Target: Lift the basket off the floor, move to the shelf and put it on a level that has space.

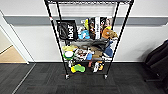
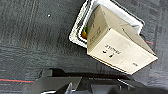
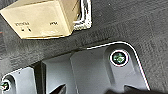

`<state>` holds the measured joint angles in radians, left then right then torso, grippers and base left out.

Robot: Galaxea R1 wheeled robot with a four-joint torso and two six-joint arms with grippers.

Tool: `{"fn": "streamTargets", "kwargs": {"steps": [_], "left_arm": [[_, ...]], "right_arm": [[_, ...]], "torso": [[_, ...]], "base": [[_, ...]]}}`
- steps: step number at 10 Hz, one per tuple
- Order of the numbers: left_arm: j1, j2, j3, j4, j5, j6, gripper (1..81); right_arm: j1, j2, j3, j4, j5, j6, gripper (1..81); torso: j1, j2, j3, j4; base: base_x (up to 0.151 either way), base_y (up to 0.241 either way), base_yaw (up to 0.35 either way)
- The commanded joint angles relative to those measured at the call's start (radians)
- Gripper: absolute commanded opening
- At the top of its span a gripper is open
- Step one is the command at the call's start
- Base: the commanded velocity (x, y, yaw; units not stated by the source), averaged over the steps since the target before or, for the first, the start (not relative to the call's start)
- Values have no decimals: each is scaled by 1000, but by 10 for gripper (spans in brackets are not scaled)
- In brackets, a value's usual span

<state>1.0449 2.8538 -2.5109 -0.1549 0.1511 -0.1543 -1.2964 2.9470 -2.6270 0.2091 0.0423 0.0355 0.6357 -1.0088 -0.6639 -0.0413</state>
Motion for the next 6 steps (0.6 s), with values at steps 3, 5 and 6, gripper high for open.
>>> {"fn": "streamTargets", "kwargs": {"steps": [3,5,6], "left_arm": [[-91,-8,0,-25,70,1,811],[-98,-2,1,-26,70,1,811],[-104,4,-5,-26,73,-1,811]], "right_arm": [[82,-16,-1,41,-62,9,811],[99,-24,-1,58,-71,9,811],[108,-26,4,59,-73,9,811]], "torso": [[103,-161,0,0],[149,-234,0,0],[171,-269,0,0]], "base": [[0,0,0],[0,0,0],[0,0,0]]}}
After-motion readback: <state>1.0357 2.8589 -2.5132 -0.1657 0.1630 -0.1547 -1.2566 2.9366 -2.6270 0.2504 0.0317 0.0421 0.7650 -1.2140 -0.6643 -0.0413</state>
